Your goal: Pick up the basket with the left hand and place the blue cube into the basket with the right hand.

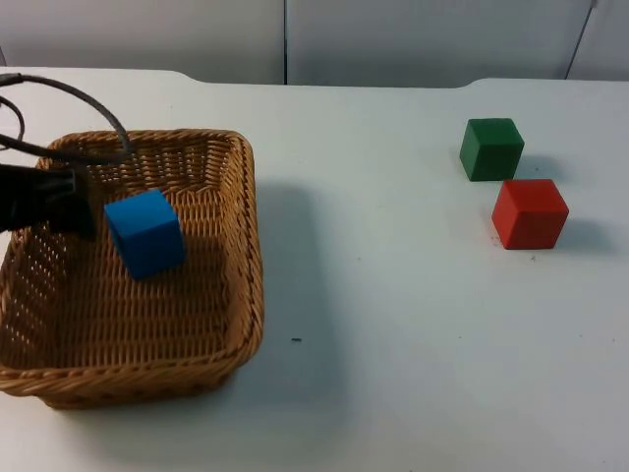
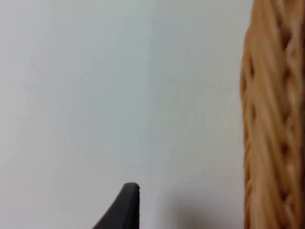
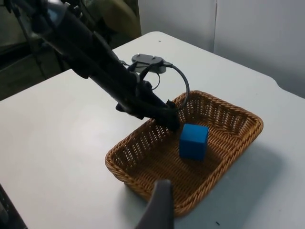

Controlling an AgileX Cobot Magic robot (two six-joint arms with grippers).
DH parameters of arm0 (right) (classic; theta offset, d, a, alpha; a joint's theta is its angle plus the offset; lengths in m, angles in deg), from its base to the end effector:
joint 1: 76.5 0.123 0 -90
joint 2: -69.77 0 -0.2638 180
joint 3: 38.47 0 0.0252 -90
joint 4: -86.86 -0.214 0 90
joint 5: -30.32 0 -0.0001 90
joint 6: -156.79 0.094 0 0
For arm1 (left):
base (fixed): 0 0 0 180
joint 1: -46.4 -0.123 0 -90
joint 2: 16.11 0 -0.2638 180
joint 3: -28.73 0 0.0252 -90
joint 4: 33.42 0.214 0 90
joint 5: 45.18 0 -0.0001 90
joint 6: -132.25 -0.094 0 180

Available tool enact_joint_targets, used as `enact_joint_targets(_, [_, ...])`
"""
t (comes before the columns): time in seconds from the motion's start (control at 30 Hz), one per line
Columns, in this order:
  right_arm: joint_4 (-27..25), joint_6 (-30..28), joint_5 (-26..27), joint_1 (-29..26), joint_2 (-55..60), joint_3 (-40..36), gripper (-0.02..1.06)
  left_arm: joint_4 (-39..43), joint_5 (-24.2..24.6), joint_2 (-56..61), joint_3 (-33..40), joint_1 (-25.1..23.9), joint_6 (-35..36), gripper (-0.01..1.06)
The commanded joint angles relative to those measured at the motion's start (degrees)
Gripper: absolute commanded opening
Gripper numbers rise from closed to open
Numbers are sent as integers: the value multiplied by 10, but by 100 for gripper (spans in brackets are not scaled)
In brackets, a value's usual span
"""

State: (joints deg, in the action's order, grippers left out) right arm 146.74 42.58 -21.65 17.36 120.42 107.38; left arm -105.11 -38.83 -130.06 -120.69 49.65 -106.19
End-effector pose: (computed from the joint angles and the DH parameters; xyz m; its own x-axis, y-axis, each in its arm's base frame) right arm 0.0569 0.1086 0.3397 -0.2225 -0.2543 -0.9412 -0.7388 0.6738 -0.0073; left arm 0.3023 -0.0271 0.1264 -0.8370 -0.1790 -0.5171 -0.0782 0.9744 -0.2107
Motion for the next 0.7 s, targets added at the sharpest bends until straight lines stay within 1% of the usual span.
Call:
enact_joint_targets(0.0, [13, -2, 0, 1, -2, -3, 76, 16, -7, 36, 0, -3, 1, 105])
enact_joint_targets(0.07, [19, -2, 0, 1, -2, -3, 76, 23, -7, 62, 0, -3, 1, 105])
enact_joint_targets(0.13, [21, -2, 0, 1, -2, -3, 76, 33, 4, 119, 0, -3, 1, 105])
enact_joint_targets(0.2, [23, -2, 0, 1, -2, -3, 76, 33, 9, 131, 0, -3, 1, 105])
enact_joint_targets(0.3, [36, -2, 0, 1, -2, -3, 76, 34, 43, 222, 0, -3, 1, 105])
enact_joint_targets(0.33, [36, -2, 0, 1, -2, -3, 76, 34, 43, 222, 0, -3, 1, 105])
enact_joint_targets(0.4, [46, -2, 0, 1, -2, -3, 76, 41, 66, 280, 0, -3, 1, 105])
enact_joint_targets(0.5, [52, -2, 0, 1, -2, -3, 76, 49, 123, 355, 0, -3, 3, 105])
enact_joint_targets(0.53, [52, -2, 0, 1, -2, -3, 76, 49, 123, 355, 0, -3, 3, 105])
enact_joint_targets(0.67, [63, -2, 0, 1, -2, -3, 76, 85, 208, 451, 2, -3, 14, 105])
